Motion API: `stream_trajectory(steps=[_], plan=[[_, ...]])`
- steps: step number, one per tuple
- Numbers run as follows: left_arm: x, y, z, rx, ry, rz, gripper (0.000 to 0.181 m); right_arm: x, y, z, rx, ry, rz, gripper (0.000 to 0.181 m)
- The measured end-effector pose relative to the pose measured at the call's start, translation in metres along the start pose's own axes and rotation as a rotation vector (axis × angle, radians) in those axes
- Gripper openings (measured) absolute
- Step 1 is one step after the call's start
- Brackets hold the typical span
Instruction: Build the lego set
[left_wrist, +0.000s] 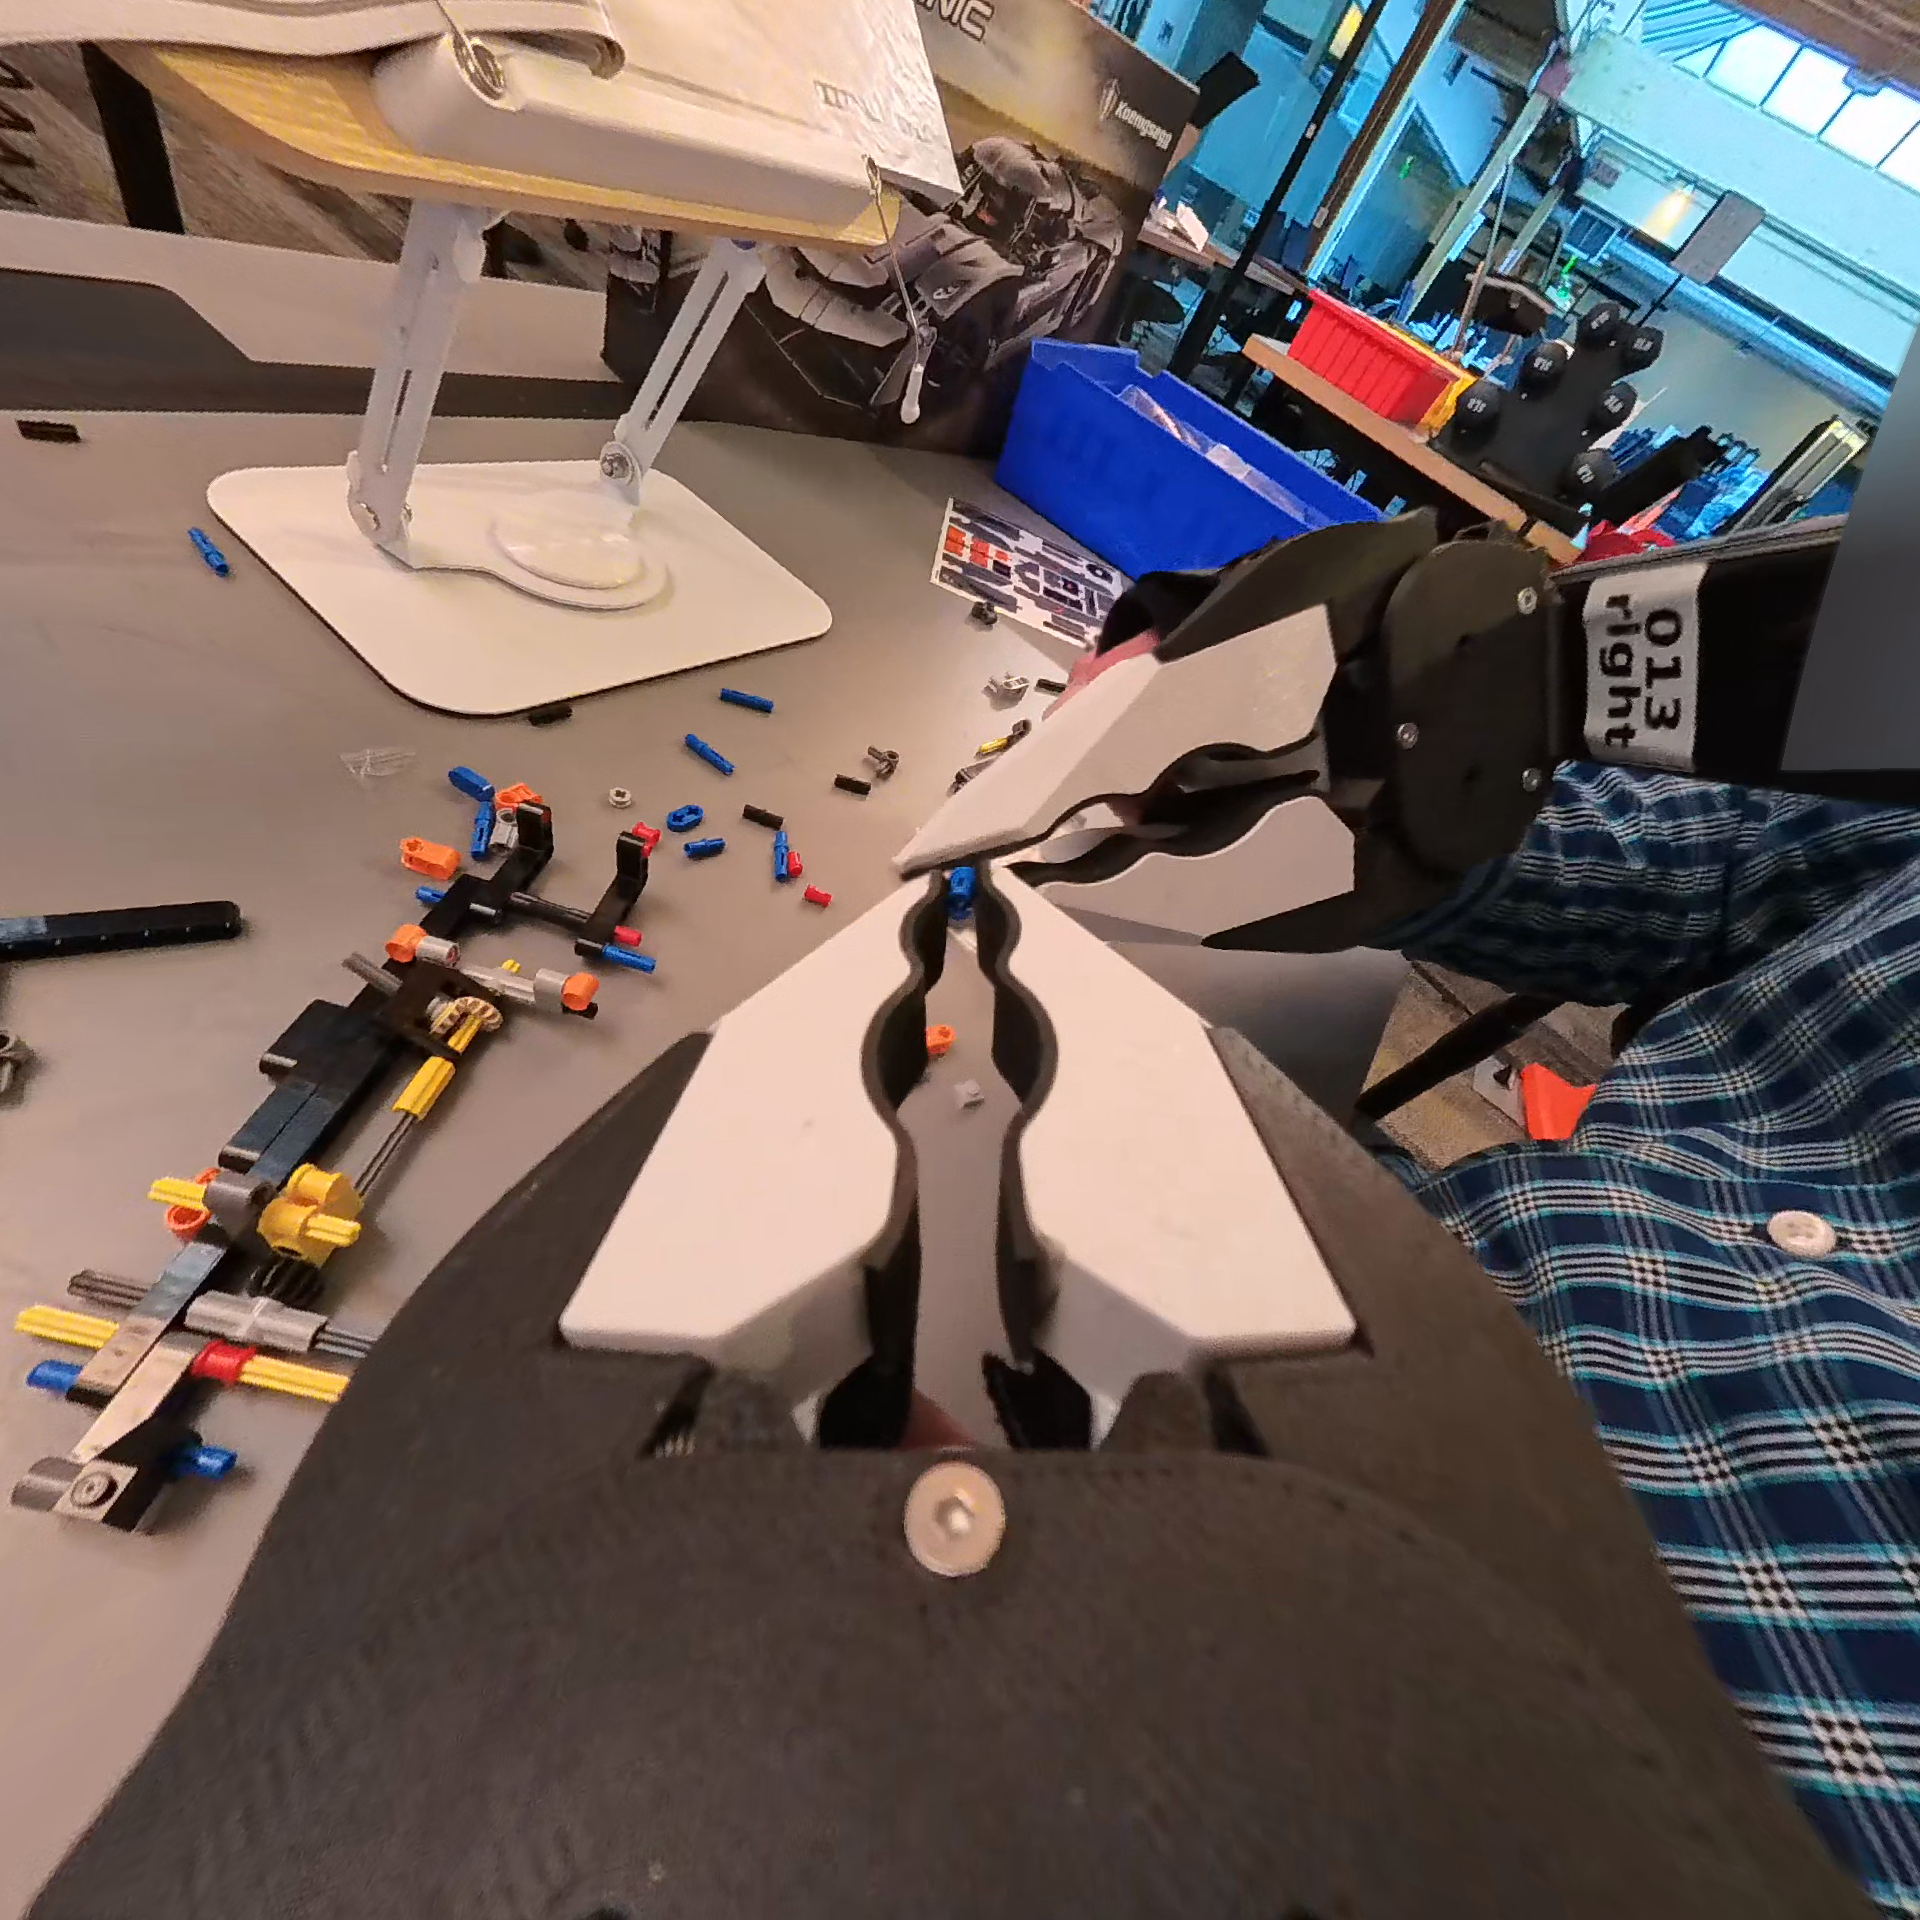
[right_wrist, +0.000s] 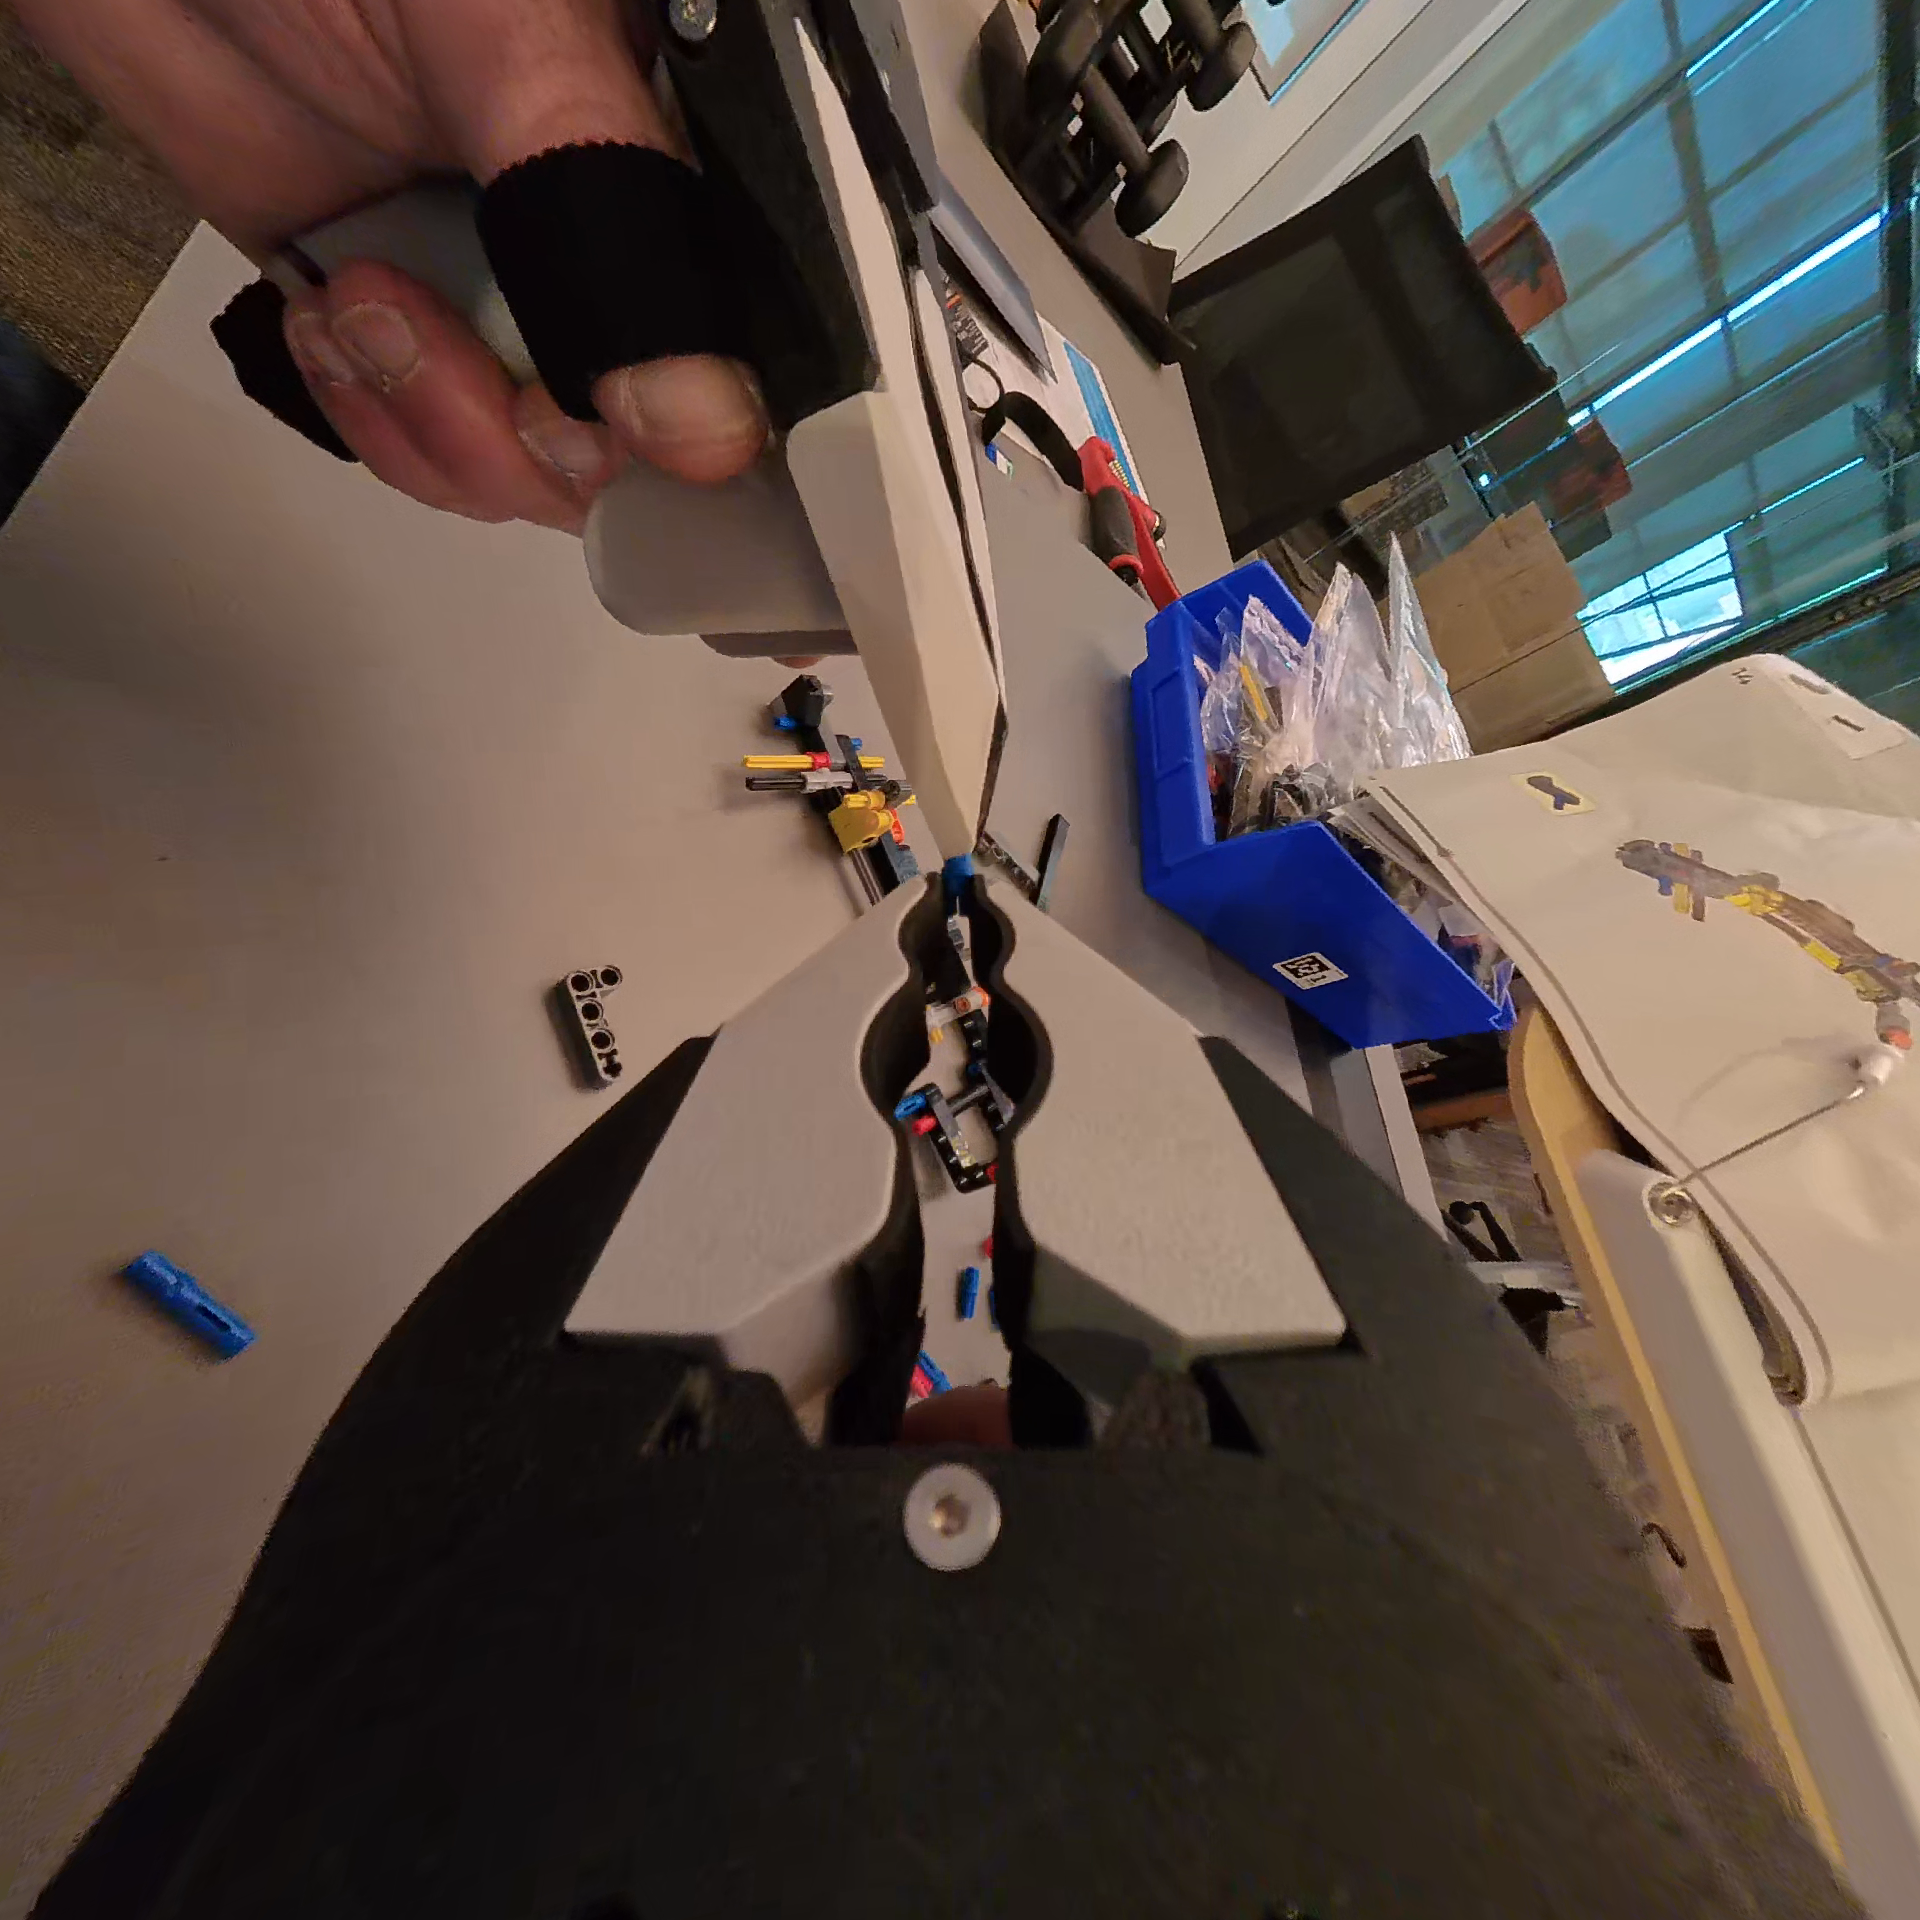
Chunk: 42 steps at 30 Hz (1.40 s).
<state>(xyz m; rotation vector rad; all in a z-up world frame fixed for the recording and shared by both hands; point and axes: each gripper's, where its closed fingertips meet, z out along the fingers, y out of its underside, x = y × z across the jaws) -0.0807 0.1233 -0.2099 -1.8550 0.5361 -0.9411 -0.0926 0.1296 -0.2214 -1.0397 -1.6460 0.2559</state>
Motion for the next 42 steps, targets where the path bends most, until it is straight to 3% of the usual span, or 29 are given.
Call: stream_trajectory(steps=[7, 8, 16, 22, 27, 42], plan=[[-0.007, 0.019, 0.001, -0.125, -0.064, 0.114, 0.002, -0.017, 0.012, 0.010, -0.039, -0.071, 0.048, 0.002], [-0.009, 0.023, 0.001, -0.153, -0.076, 0.142, 0.002, -0.019, 0.016, 0.010, -0.053, -0.082, 0.062, 0.009], [-0.018, 0.065, 0.004, -0.495, -0.123, 0.481, 0.002, -0.068, 0.061, 0.007, -0.210, -0.369, 0.165, 0.015], [-0.024, 0.089, 0.009, -0.685, -0.118, 0.637, 0.002, -0.090, 0.070, 0.009, -0.244, -0.508, 0.277, 0.005], [-0.028, 0.100, 0.013, -0.747, -0.108, 0.637, 0.003, -0.093, 0.073, 0.017, -0.232, -0.580, 0.418, 0.000], [-0.033, 0.110, 0.015, -0.860, -0.100, 0.673, 0.002, -0.093, 0.070, 0.024, -0.209, -0.621, 0.505, 0.000]])
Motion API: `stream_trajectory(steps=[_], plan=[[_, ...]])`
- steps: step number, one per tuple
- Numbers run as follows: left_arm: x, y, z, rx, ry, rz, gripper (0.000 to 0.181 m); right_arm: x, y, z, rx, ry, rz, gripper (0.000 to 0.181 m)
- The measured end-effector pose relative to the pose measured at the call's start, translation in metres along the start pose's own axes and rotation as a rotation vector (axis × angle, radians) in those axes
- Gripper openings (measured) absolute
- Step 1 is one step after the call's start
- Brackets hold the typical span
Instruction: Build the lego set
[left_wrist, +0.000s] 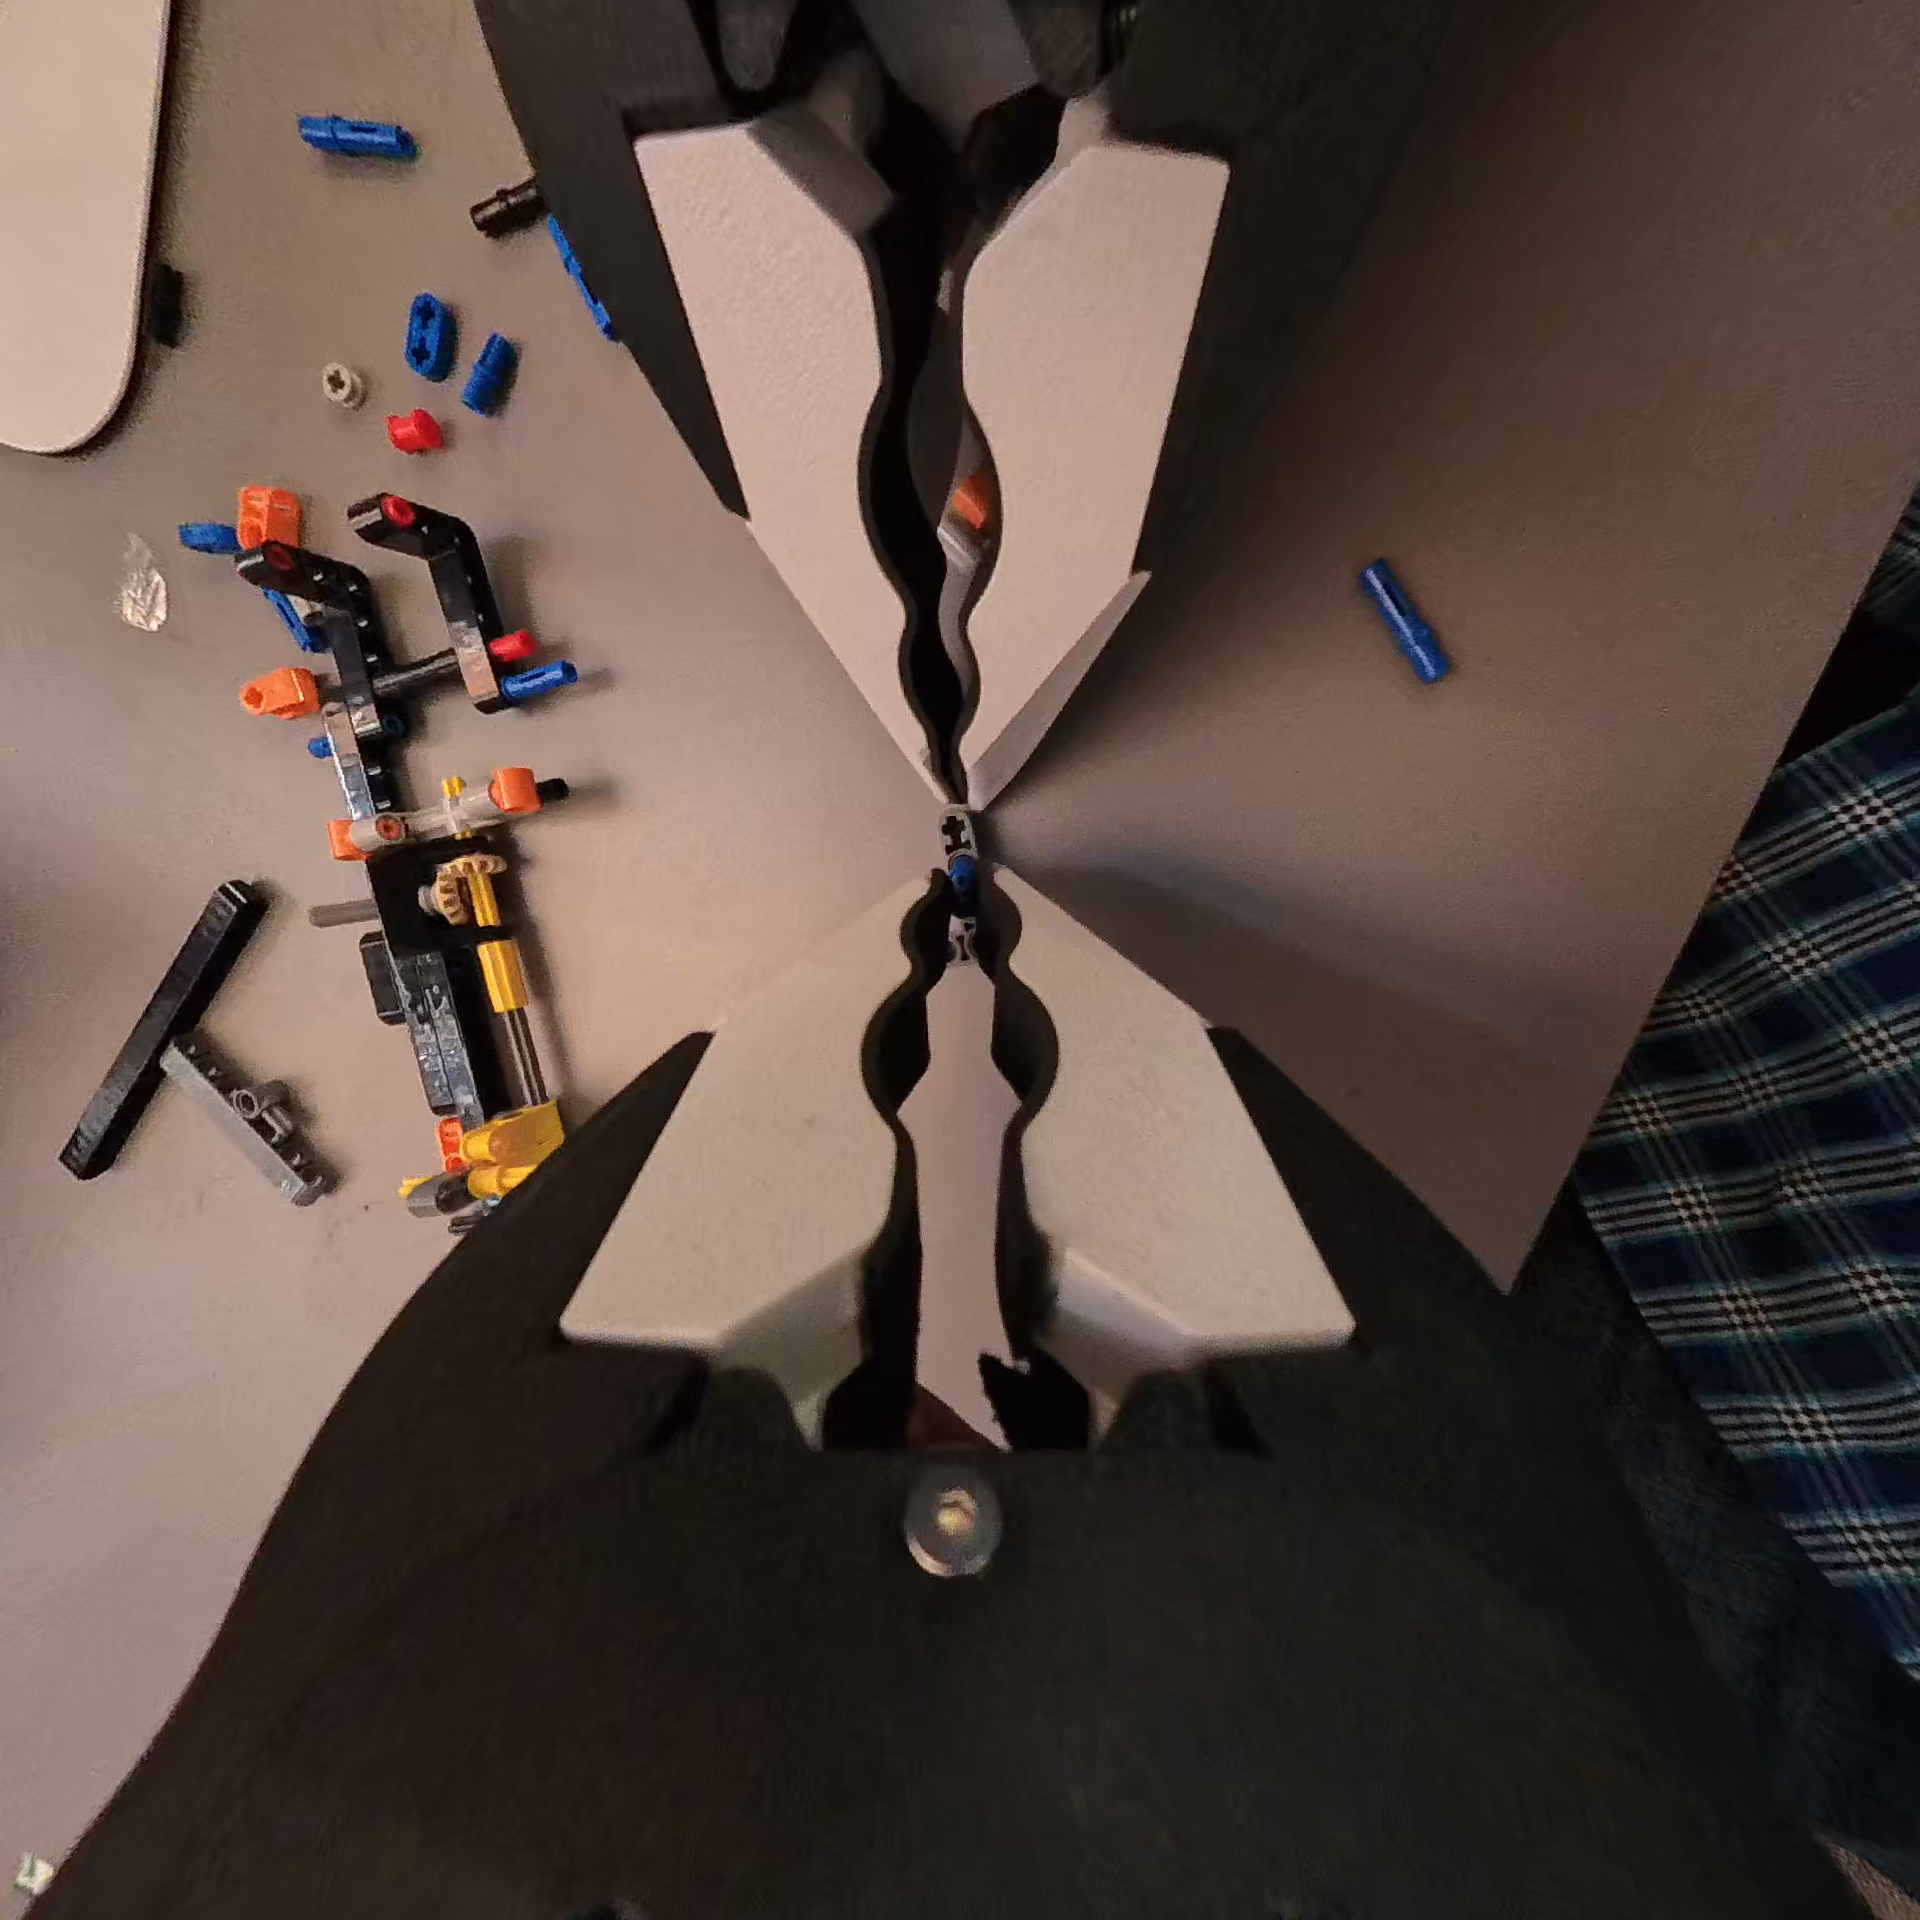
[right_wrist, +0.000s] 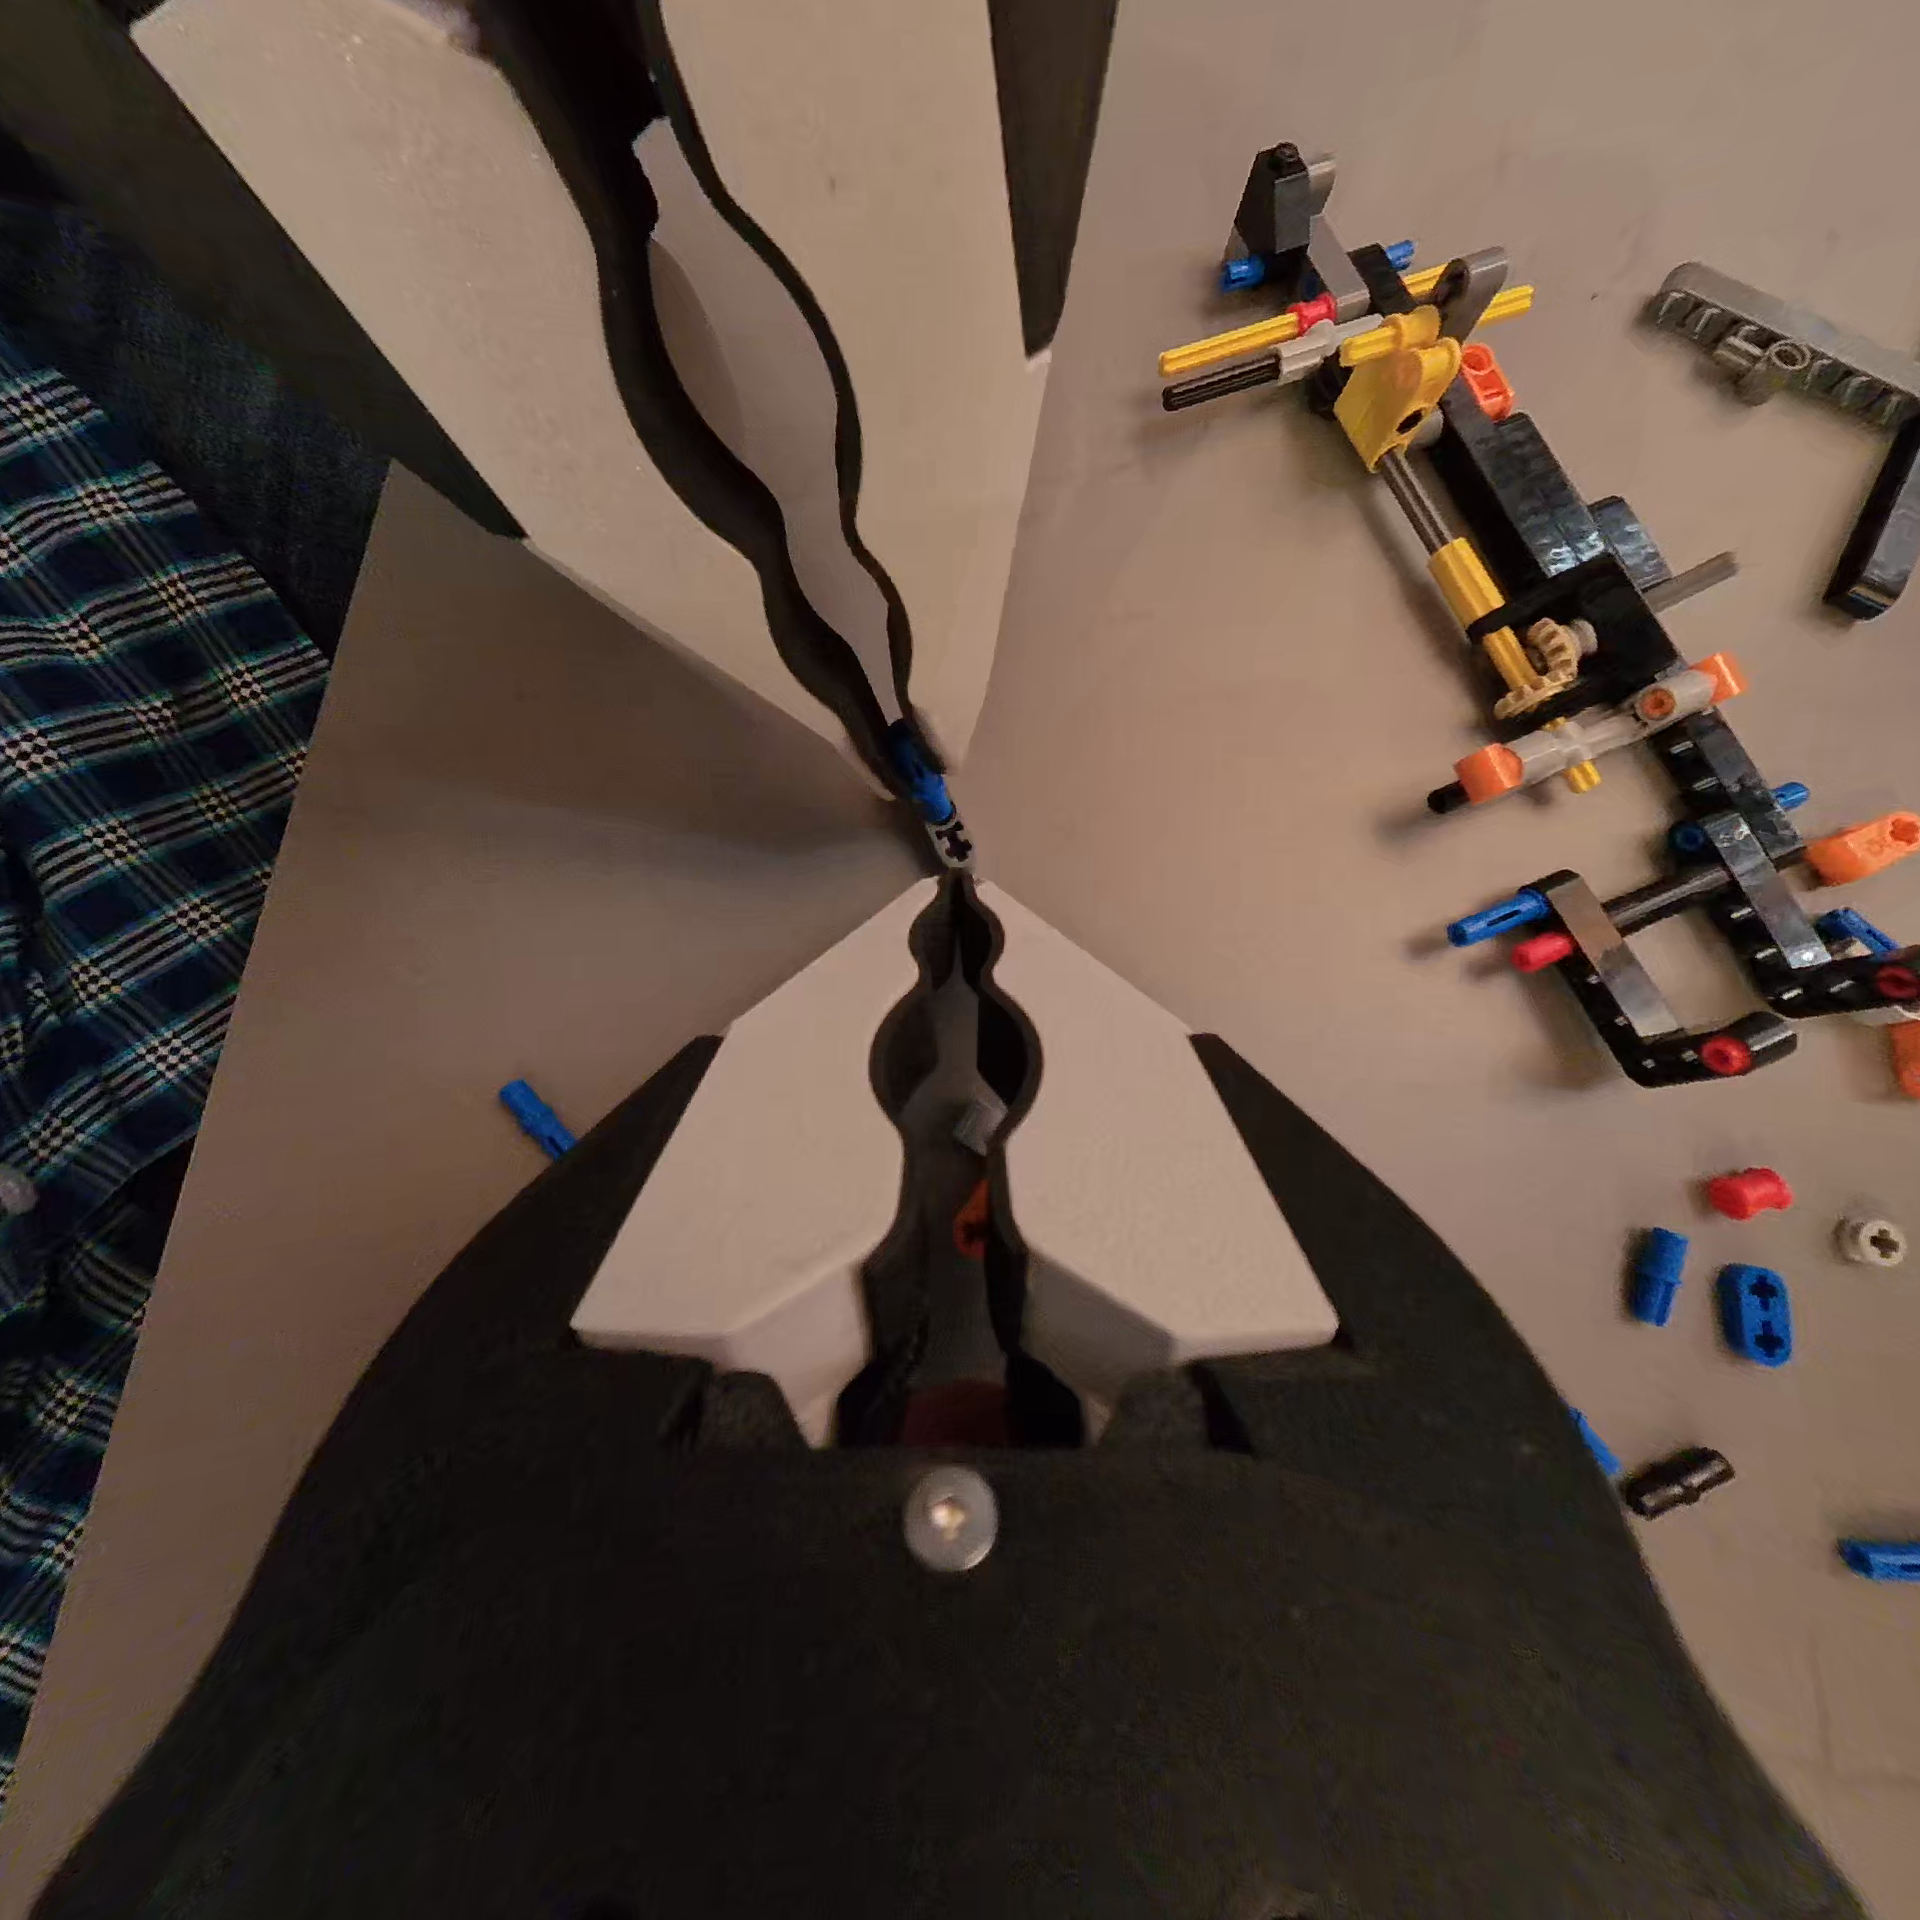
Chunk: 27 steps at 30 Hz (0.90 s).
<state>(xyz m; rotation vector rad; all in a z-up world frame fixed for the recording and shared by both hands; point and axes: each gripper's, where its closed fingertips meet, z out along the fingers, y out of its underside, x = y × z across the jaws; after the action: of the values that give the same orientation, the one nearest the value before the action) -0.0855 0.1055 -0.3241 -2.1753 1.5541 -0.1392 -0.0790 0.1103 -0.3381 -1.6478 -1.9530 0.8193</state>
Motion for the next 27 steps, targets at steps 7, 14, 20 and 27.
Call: stream_trajectory(steps=[7, 14, 20, 27], plan=[[-0.0008, -0.0011, 0.0018, -0.065, 0.018, 0.045, 0.002, 0.0003, -0.0005, 0.0004, 0.005, -0.010, 0.006, 0.000], [-0.0012, -0.0024, 0.0022, -0.109, 0.055, 0.084, 0.002, 0.0018, -0.0010, 0.0007, 0.012, -0.024, 0.010, 0.000], [-0.0012, -0.0041, 0.0031, -0.116, 0.080, 0.098, 0.002, 0.0031, -0.0006, 0.0003, 0.019, -0.028, 0.017, 0.000], [-0.0002, -0.0042, 0.0030, -0.114, 0.078, 0.094, 0.002, 0.0030, -0.0010, 0.0006, 0.019, -0.031, 0.011, 0.000]])
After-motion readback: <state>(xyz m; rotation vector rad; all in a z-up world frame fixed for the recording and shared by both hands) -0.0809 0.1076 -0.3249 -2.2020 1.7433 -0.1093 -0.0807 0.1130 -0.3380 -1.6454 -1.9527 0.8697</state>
